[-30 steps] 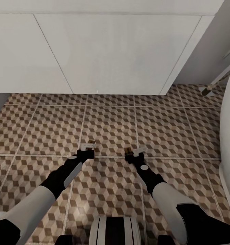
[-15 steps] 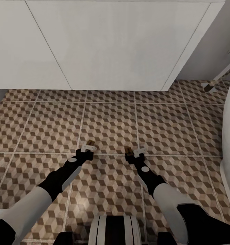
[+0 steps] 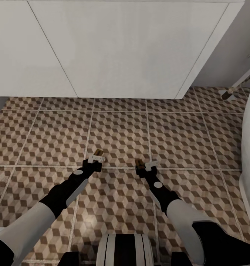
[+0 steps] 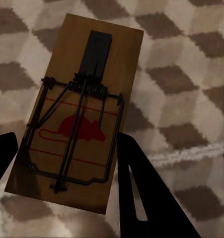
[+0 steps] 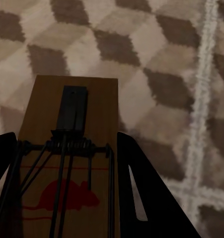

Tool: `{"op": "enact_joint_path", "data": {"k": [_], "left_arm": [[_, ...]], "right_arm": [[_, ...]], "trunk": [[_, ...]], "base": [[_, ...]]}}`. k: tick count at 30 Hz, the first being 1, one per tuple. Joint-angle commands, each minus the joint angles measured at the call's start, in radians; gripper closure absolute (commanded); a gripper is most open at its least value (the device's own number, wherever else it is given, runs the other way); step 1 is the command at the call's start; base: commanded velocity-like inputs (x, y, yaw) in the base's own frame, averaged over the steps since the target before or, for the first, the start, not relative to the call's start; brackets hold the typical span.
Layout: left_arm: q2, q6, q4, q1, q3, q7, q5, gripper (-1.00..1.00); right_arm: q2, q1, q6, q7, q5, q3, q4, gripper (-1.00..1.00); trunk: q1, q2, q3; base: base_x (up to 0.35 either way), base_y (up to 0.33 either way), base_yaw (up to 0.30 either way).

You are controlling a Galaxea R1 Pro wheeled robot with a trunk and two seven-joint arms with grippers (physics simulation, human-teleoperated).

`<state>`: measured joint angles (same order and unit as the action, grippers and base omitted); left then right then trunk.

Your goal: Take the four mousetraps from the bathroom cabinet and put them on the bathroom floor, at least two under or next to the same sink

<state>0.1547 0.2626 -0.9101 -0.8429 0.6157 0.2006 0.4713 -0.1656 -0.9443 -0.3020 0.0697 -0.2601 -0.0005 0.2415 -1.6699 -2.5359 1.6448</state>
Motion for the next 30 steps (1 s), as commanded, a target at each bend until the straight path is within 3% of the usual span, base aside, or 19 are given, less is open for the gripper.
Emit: {"op": "enact_joint_path", "data": {"k": [1, 11, 16, 24, 27, 30], "left_arm": [[0.001, 0.003, -0.004, -0.001, 0.006, 0.010, 0.010, 1.00], [0.019, 0.004, -0.005, -0.001, 0.004, 0.014, 0.010, 1.00], [0.024, 0.016, 0.018, -0.001, 0.004, 0.014, 0.010, 1.00], [0.020, 0.032, -0.004, -0.001, 0.000, 0.011, 0.010, 1.00], [0.011, 0.041, -0.002, -0.001, -0.004, 0.012, 0.011, 1.00], [-0.012, 0.080, 0.033, -0.001, -0.036, 0.011, 0.011, 1.00]], "right_arm": [[0.000, -0.001, -0.005, 0.004, -0.007, 0.000, 0.000, 1.00], [-0.003, -0.001, -0.008, 0.006, -0.011, -0.002, 0.012, 1.00], [-0.001, -0.001, 0.015, 0.010, -0.011, -0.003, 0.064, 1.00], [0.002, -0.001, 0.242, 0.004, -0.011, -0.004, 0.286, 1.00], [0.004, -0.001, 0.318, 0.003, -0.010, -0.004, 0.351, 1.00], [0.004, -0.003, 0.364, 0.003, -0.016, -0.004, 0.377, 1.00]], "trunk": [[0.000, 0.000, 0.001], [0.000, 0.000, 0.001], [0.000, 0.000, 0.001], [0.000, 0.000, 0.001], [0.000, 0.000, 0.001], [0.000, 0.000, 0.001]], "base": [[0.000, 0.000, 0.000], [0.000, 0.000, 0.000], [0.000, 0.000, 0.000], [0.000, 0.000, 0.000], [0.000, 0.000, 0.000], [0.000, 0.000, 0.000]]}}
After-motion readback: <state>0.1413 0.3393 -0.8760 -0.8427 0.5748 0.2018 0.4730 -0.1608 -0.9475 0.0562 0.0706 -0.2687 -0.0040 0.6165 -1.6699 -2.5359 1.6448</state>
